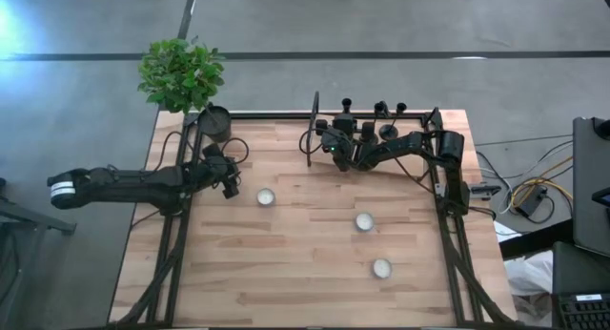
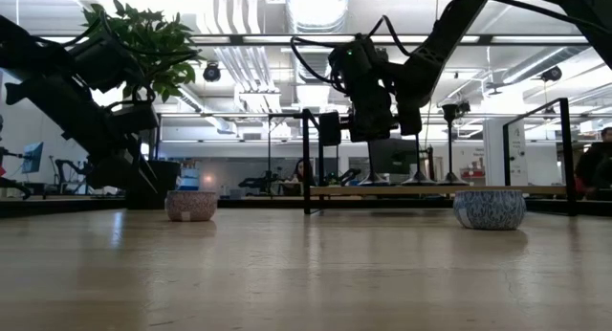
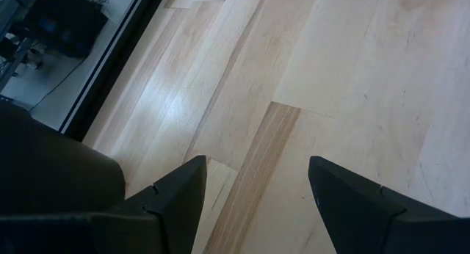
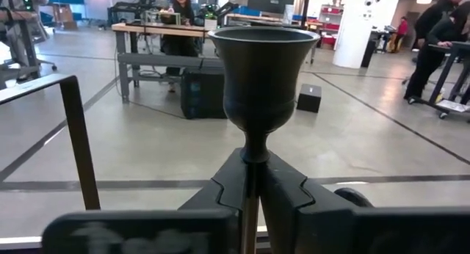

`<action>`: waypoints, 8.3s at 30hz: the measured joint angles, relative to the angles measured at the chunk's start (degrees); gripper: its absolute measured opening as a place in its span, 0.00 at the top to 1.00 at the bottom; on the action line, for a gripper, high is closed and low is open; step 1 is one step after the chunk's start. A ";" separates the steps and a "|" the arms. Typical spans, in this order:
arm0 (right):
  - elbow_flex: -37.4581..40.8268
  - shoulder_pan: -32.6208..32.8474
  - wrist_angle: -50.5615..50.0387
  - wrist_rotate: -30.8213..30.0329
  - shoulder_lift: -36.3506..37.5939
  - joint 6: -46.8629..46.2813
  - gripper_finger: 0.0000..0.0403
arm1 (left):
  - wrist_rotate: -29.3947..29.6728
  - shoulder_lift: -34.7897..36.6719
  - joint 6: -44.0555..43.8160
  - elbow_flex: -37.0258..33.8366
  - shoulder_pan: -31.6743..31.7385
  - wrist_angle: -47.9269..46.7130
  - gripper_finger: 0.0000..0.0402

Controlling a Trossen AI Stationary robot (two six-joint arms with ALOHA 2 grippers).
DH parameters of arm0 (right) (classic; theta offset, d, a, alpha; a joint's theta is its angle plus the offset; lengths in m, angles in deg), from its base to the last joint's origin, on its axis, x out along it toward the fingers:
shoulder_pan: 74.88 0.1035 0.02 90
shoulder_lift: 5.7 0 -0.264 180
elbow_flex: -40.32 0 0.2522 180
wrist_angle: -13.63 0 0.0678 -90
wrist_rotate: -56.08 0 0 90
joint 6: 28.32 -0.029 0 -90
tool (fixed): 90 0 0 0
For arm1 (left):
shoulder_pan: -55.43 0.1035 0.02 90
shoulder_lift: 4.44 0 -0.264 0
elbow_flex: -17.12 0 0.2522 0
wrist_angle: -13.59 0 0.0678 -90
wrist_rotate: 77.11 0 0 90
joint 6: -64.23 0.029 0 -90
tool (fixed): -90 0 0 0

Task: Pick & Place candle stick holders
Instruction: Put the black candle holder on the shelf, then adjust the shelf

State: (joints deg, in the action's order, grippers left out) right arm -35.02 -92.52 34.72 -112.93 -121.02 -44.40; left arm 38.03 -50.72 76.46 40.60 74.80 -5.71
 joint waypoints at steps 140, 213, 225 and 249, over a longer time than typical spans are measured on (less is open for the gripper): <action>27.14 53.04 -0.37 -10.96 58.39 25.55 0.98 | 0.00 0.00 0.00 0.02 0.00 -0.02 0.39; -17.83 55.56 -123.01 50.60 51.58 -54.38 0.98 | 0.00 0.03 0.00 0.02 0.00 0.03 0.39; 5.25 37.74 -112.21 66.02 54.06 -64.01 0.98 | 0.00 0.02 0.02 0.02 -0.01 -0.03 0.39; 14.14 19.57 -114.61 65.95 61.56 -69.41 0.98 | 0.00 0.02 0.02 0.02 -0.02 -0.02 0.39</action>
State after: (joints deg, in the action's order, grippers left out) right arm -20.88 -72.95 -79.89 -46.98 -59.47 -113.80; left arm 38.03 -50.70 76.48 40.62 74.78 -5.73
